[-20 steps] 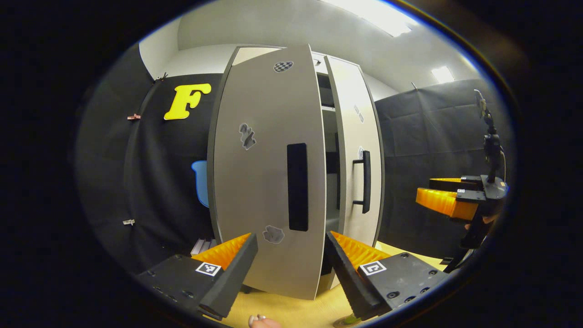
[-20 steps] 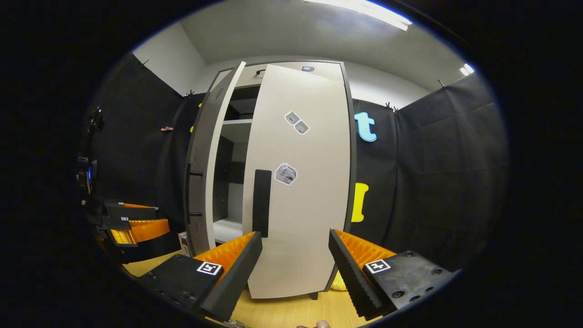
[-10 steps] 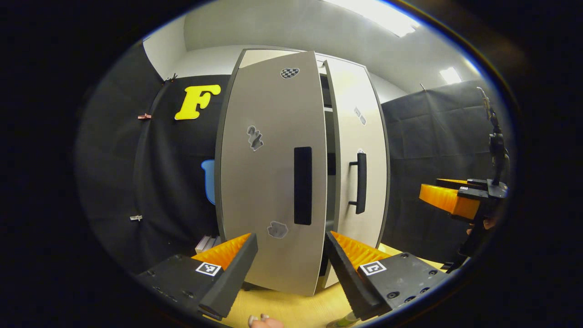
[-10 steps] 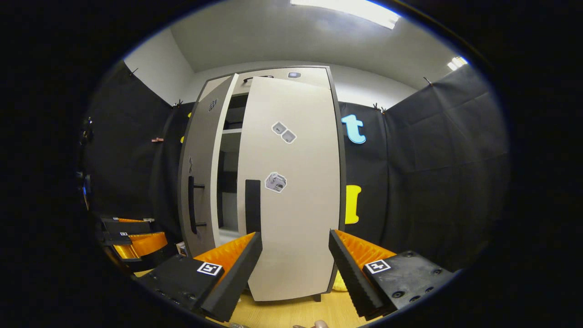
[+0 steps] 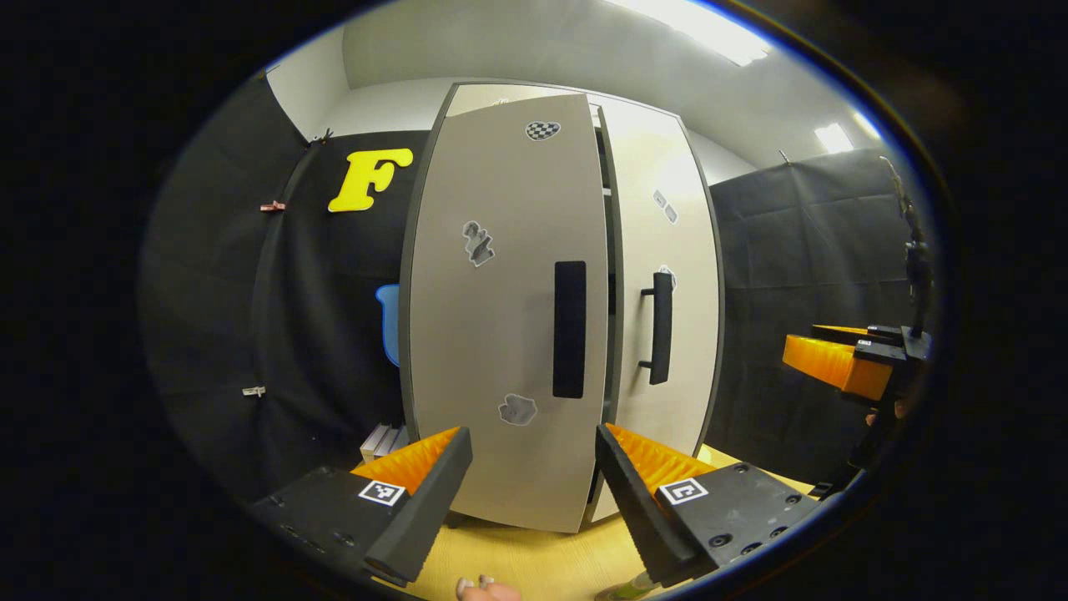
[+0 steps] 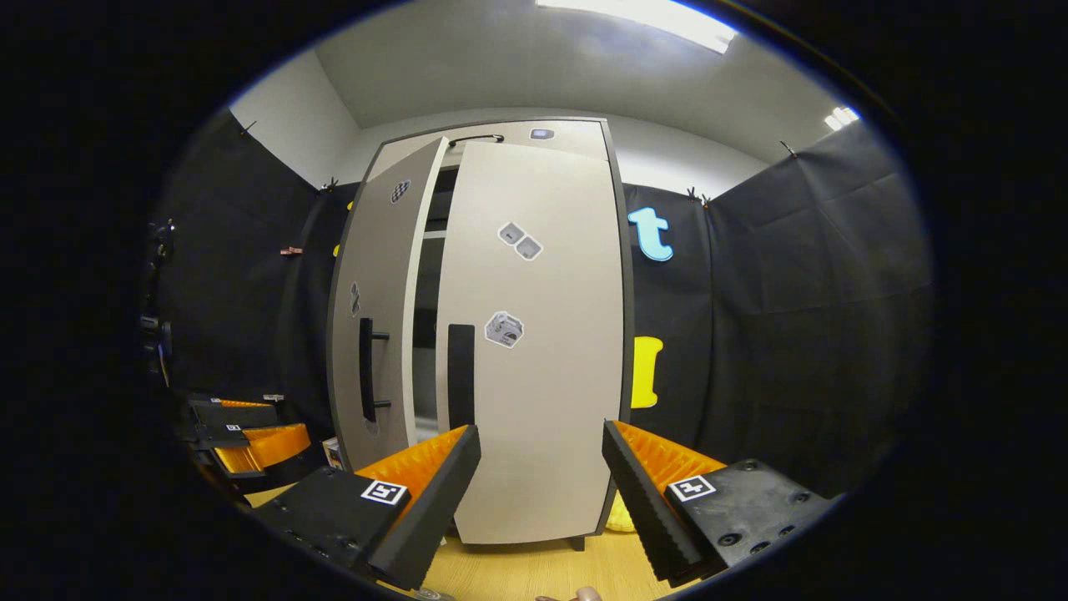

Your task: Grasp the bottle in the cabinet with the left hand and place it on the coaster, then close the right door with the right hand and the left door with the left hand.

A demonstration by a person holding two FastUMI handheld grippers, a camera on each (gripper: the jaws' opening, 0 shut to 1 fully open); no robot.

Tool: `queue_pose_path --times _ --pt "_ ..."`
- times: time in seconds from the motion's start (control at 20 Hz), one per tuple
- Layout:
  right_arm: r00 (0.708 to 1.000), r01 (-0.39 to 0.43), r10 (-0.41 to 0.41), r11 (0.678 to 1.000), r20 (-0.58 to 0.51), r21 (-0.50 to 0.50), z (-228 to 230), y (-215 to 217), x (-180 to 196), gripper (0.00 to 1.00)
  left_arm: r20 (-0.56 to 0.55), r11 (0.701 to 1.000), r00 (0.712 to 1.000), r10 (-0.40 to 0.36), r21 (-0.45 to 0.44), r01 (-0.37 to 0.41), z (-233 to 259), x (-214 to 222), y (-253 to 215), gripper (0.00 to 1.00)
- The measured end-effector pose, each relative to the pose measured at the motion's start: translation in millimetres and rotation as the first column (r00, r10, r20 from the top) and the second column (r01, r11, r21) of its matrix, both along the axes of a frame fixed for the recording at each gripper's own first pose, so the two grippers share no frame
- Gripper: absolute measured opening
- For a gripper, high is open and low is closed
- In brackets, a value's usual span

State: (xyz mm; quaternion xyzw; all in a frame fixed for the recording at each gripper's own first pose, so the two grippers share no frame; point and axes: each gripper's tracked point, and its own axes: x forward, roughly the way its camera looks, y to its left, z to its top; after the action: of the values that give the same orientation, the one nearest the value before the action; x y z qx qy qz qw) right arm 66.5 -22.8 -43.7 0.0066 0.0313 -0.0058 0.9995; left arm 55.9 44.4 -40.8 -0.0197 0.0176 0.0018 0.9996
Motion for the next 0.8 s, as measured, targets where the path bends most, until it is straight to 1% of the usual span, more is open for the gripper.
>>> queue_pose_path --times 0.3,0.8 --pt "1.000 -0.008 0.008 1.000 -0.001 0.001 -1.3 1.3 2.3 0.98 0.011 0.999 1.000 0.028 0.039 -0.029 2.2 0.7 10.0 0.95" --pt "1.000 -0.018 0.018 1.000 0.001 -0.004 -2.4 2.0 6.2 0.98 0.021 0.998 0.999 0.025 0.055 -0.026 6.9 4.7 12.3 0.95"
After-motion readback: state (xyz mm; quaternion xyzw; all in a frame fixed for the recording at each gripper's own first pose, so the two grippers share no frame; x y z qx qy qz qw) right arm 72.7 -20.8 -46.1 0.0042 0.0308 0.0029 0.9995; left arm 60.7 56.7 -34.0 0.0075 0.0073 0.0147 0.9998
